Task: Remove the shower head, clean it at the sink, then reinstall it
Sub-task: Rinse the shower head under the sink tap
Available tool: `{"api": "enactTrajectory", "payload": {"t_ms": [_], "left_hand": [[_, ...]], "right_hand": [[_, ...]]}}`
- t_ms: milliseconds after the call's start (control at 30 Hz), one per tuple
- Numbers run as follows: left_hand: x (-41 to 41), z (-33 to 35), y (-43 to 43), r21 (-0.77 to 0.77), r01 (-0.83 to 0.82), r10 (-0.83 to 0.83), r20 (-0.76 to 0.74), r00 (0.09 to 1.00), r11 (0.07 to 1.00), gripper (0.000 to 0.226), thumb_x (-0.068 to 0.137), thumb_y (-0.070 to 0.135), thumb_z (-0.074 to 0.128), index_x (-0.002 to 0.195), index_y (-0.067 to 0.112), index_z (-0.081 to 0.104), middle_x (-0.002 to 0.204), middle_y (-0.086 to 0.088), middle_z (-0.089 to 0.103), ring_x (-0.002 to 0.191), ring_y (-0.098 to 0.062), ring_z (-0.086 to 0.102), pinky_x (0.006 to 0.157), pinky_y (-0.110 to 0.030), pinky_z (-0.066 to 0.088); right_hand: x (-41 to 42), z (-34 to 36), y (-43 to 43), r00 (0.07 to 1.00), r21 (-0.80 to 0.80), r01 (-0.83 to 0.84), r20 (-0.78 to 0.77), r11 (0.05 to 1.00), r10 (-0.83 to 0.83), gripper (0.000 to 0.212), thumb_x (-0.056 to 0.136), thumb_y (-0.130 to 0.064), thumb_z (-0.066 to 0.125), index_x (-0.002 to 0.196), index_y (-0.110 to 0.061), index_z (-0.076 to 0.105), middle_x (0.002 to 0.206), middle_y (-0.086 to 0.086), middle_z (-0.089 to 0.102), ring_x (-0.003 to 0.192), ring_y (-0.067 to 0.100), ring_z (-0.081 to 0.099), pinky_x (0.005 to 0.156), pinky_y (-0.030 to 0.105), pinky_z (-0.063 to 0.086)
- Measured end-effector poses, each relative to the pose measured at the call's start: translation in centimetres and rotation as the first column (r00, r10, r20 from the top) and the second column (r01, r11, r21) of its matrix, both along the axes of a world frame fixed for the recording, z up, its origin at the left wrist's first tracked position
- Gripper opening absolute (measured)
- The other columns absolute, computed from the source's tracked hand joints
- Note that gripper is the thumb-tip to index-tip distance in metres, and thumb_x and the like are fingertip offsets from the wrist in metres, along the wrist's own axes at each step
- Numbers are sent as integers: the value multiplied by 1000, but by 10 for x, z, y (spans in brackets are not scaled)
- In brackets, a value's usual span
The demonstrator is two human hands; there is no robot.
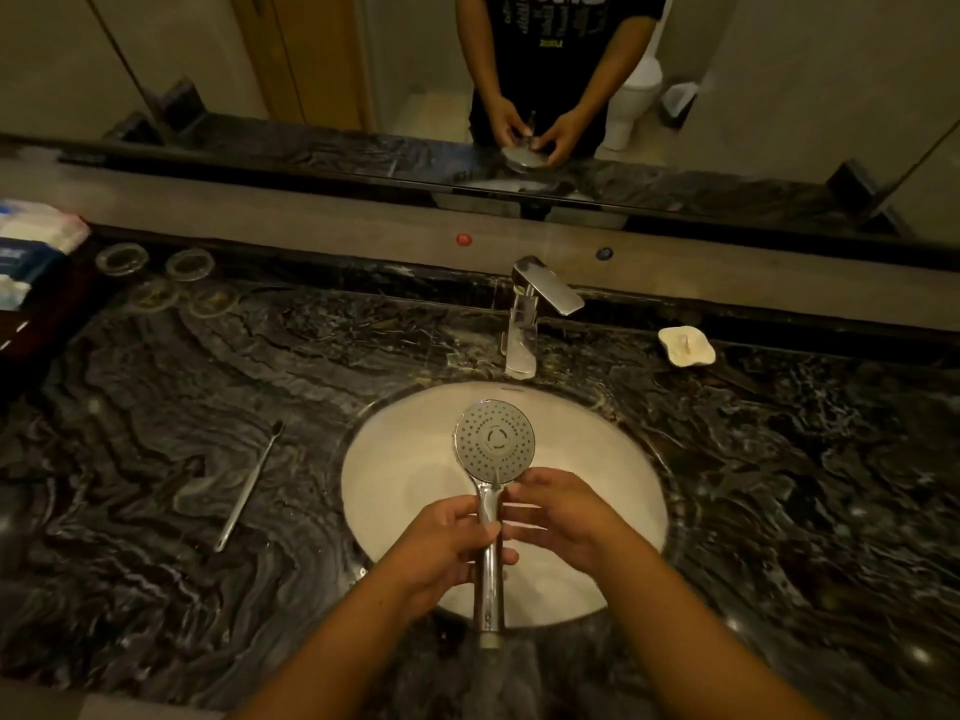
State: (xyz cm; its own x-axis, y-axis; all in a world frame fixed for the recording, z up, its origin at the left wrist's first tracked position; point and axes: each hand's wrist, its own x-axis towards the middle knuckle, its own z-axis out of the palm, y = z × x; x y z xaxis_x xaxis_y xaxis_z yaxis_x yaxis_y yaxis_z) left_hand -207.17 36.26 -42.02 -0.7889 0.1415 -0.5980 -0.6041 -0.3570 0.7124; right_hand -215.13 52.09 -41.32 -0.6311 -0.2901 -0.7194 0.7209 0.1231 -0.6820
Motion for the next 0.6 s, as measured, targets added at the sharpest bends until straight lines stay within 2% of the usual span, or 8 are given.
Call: {"api": "enactTrajectory", "payload": {"t_ms": [67, 133, 200, 267, 367, 433, 500, 600], "left_hand": [[-11, -11, -8, 9, -1, 1, 28, 1000, 1000, 25, 93, 3, 60, 118, 5, 64, 107, -21, 73, 96, -38, 72, 89, -51, 57], [-21, -25, -15, 18, 5, -6, 59, 998, 1000, 27, 93, 4, 61, 120, 5, 62, 107, -20, 73, 98, -38, 71, 92, -54, 55], [-30, -38, -21, 29, 5, -7, 74, 997, 1000, 28, 93, 4, 61, 120, 5, 62, 107, -19, 74, 99, -39, 71, 92, -55, 55], [-40, -47, -23, 28, 8, -10, 82, 997, 1000, 27, 93, 3, 60, 120, 6, 62, 106, -19, 74, 97, -37, 72, 89, -51, 57], [-52, -53, -22, 22, 5, -7, 108, 994, 1000, 25, 95, 0, 57, 118, 5, 63, 106, -20, 72, 92, -32, 73, 82, -44, 58], [-58, -56, -20, 38, -10, 5, 130, 991, 999, 24, 95, -1, 55, 117, 4, 63, 110, -24, 69, 91, -31, 73, 80, -43, 59], [-63, -59, -16, 58, -12, 4, 137, 991, 998, 25, 95, -2, 55, 118, 3, 62, 113, -25, 68, 91, -31, 72, 81, -43, 59], [-72, -64, -8, 88, -49, 33, 174, 984, 995, 26, 95, -4, 54, 119, 4, 61, 109, -23, 69, 89, -31, 73, 78, -45, 60]], "right_hand": [[-24, 2, 1, 996, 74, 87, -4, 993, -87, 19, 93, -3, 62, 111, -2, 67, 107, 19, 73, 94, 29, 72, 79, 42, 59], [-52, 11, 4, 978, 147, 201, -81, 968, -191, 18, 94, -4, 60, 111, -5, 67, 109, 17, 71, 92, 28, 71, 81, 43, 58], [-81, 24, 7, 934, 175, 309, -244, 935, -263, 16, 97, -8, 58, 109, -11, 66, 110, 13, 70, 93, 25, 70, 76, 38, 59], [-108, 41, 9, 844, 186, 379, -470, 906, -257, 13, 98, -12, 58, 107, -18, 65, 110, 9, 69, 94, 22, 69, 73, 33, 57], [-144, 56, 4, 663, 298, 399, -747, 867, -48, 18, 96, -22, 61, 114, -24, 61, 111, 3, 65, 95, 17, 64, 76, 33, 56], [-167, 58, -7, 552, 423, 366, -816, 829, 173, 33, 95, -29, 63, 127, -23, 56, 125, 4, 57, 103, 14, 57, 83, 33, 54], [-190, 53, -20, 484, 581, 265, -771, 770, 415, 53, 95, -36, 63, 142, -22, 46, 140, 9, 46, 115, 18, 51, 91, 34, 48], [-215, 42, -40, 430, 768, 141, -616, 625, 660, 64, 96, -47, 59, 150, -28, 33, 142, 15, 45, 123, 35, 52, 92, 48, 50]]}}
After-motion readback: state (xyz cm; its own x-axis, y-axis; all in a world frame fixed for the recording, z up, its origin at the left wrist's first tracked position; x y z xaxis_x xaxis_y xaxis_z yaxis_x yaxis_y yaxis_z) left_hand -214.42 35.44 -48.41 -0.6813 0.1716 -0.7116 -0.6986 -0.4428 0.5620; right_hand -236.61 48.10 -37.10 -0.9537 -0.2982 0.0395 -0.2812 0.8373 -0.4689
